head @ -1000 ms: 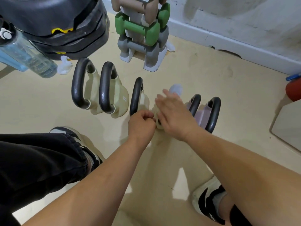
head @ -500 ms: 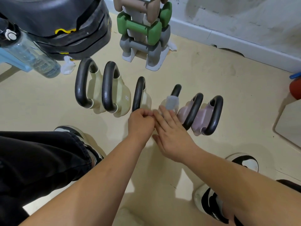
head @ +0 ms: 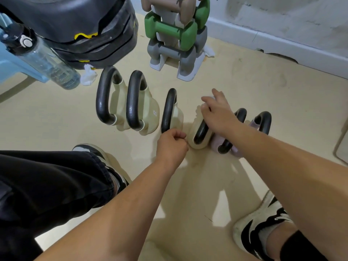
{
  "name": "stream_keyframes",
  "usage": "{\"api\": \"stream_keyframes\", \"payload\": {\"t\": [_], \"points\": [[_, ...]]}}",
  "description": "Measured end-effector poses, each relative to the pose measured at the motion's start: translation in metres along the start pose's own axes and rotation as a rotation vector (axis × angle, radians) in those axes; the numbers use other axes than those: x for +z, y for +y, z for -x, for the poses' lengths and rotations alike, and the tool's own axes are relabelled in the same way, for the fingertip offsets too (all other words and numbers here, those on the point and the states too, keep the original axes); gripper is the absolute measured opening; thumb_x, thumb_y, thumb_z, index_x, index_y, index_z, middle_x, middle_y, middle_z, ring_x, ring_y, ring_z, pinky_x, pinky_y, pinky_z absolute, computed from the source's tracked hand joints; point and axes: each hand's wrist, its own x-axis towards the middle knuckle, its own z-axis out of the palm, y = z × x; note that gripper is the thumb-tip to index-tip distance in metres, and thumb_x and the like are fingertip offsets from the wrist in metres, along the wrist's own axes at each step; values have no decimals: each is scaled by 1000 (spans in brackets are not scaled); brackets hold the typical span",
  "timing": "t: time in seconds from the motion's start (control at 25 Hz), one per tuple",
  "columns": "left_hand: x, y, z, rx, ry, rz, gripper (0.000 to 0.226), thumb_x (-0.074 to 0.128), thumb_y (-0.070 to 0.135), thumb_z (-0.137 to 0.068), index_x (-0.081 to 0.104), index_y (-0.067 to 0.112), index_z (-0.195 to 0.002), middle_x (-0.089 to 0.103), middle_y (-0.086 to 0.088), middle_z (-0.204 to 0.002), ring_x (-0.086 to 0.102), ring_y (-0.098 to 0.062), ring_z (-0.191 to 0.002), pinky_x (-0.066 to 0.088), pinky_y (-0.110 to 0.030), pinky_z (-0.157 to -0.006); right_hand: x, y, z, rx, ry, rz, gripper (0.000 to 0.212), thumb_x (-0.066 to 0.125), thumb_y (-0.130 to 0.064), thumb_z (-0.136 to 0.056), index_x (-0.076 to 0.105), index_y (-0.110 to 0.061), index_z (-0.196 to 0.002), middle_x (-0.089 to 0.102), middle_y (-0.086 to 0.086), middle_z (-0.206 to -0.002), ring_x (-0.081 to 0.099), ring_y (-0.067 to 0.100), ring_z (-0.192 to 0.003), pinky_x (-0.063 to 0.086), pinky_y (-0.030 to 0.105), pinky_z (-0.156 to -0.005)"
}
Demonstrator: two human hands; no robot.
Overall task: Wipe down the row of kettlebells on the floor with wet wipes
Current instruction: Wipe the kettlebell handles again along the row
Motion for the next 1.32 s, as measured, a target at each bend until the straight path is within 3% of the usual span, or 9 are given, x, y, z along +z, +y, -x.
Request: {"api": "stream_keyframes", "payload": {"t": [0.2, 0.36, 0.52, 0.6, 0.72, 0.88, 1.04, 1.16, 1.32], "points": [[0, 1, 4, -9, -6, 15, 25, 49, -3, -83, 65, 16, -89, 73, -10, -91, 68, -22, -70, 61, -48, -82, 30, -5, 44, -324, 134, 437, 35, 35, -21, -96, 63, -6, -112, 54, 9, -137, 20, 35, -147, 17, 50, -120], [-7, -13, 7, 42, -3, -55, 22, 51, 10, -64, 68, 22, -72, 74, -3, -74, 73, -29, -76, 61, -54, -77, 41, -18, 87, -515, 13, 474, 35, 39, -13, -75, 69, -11, -92, 65, 9, -85, 58, 34, -101, 40, 43, -103], [-18, -6, 18, 86, 5, -1, 16, 56, 22, -78, 69, 23, -88, 75, -4, -87, 74, -24, -85, 61, -52, -85, 14, -69, 94, 2, 11, -155, 33, 40, -16, -96, 57, -21, -124, 62, 5, -100, 58, 18, -84, 42, 25, -64], [-19, 11, 30, 104, -102, 106, 19, 51, 28, -90, 67, 18, -95, 74, -12, -98, 74, -30, -90, 59, -49, -84, 1, -93, 88, 230, 25, -574, 32, 37, -20, -100, 59, -15, -123, 64, 11, -112, 57, 19, -86, 46, 25, -67], [-19, 30, 37, 78, -167, 277, 21, 50, 29, -99, 68, 19, -102, 75, -13, -100, 74, -28, -81, 61, -43, -82, -8, -115, 74, 355, -43, -748, 41, 36, -33, -98, 61, -5, -115, 64, 16, -120, 63, 30, -103, 52, 44, -94], [-38, 38, 5, 185, 145, 243, 19, 57, 21, -88, 74, 16, -96, 74, -11, -79, 66, -21, -65, 60, -37, -71, -4, -120, 45, 345, -119, -719, 51, 30, -45, -99, 64, -7, -92, 69, 12, -102, 63, 28, -96, 47, 34, -86], [-61, 65, -27, 353, 392, -78, 19, 52, 19, -93, 67, 26, -104, 70, 5, -97, 64, -17, -87, 52, -29, -81, -4, -92, 21, 304, 104, -665, 28, 44, -20, -92, 63, 1, -94, 54, 13, -81, 48, 21, -76, 38, 31, -67], [-52, 81, -52, 493, 213, -532, 16, 47, 13, -95, 60, 22, -91, 62, 4, -92, 54, -18, -82, 41, -28, -73, 4, -74, 19, 311, 113, -687, 31, 42, -21, -90, 55, 5, -100, 51, 17, -79, 45, 25, -72, 46, 34, -63], [-37, 47, -65, 681, 112, -1058, 32, 47, 15, -101, 52, 8, -133, 57, -11, -133, 61, -33, -110, 52, -41, -84, 12, -70, 34, 183, 204, -456, 29, 38, -36, -80, 63, -20, -82, 70, 0, -80, 66, 26, -76, 57, 39, -75]]}}
